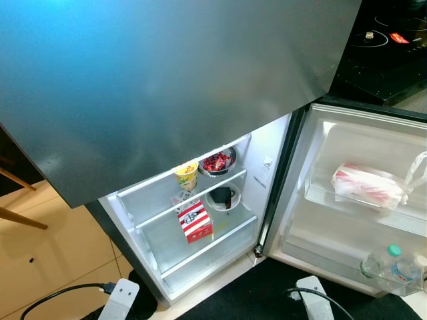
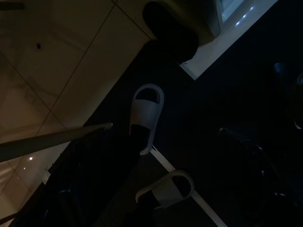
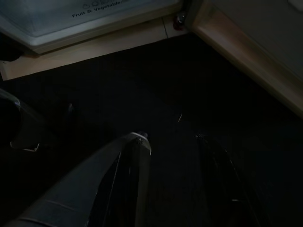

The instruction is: Restocking fridge

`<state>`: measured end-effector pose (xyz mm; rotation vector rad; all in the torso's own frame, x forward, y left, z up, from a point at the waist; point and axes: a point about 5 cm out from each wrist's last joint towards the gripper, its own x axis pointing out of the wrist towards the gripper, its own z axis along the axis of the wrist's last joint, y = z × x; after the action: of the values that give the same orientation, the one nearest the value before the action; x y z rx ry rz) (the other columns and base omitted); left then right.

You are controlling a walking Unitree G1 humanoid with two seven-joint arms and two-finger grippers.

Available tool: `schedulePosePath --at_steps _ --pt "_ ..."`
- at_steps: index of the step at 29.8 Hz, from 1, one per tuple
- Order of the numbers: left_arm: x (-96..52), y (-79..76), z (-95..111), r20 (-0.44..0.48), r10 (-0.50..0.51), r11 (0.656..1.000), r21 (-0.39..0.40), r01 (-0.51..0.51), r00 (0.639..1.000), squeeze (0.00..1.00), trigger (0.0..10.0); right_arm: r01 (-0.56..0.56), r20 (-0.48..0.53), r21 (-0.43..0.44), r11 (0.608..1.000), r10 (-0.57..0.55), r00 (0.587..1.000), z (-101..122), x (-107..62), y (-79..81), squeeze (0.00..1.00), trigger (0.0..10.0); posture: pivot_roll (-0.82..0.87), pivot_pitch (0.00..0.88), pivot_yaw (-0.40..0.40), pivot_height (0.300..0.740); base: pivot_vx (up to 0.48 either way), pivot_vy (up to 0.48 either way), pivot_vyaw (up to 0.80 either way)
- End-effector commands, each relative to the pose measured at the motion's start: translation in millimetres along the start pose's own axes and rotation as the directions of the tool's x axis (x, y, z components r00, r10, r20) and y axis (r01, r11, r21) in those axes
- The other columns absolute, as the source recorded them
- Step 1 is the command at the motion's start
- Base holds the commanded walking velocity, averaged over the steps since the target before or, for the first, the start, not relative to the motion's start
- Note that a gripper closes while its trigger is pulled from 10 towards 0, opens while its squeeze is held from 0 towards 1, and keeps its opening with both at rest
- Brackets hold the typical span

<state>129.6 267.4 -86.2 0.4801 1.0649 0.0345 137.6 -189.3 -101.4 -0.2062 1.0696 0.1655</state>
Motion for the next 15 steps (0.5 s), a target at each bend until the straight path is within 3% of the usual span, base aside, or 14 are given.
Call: schedulePosePath --at_steps 1,15 --pt "-1.3 8.5 -7 -0.024 0.014 1.0 0.008 -0.014 1.0 0.0 10.0 0.013 0.003 0.013 1.0 -0.013 1.0 0 -0.2 -2.5 0.0 10.0 0.05 0.0 0.027 0.74 0.0 0.0 0.0" --pt "-0.6 -5.1 -2 -0.009 -0.001 1.0 0.014 0.001 1.0 0.0 10.0 0.012 -0.005 0.01 1.0 -0.012 1.0 -3 -0.8 -1.8 0.0 10.0 0.04 0.0 0.026 0.74 0.0 0.0 0.0"
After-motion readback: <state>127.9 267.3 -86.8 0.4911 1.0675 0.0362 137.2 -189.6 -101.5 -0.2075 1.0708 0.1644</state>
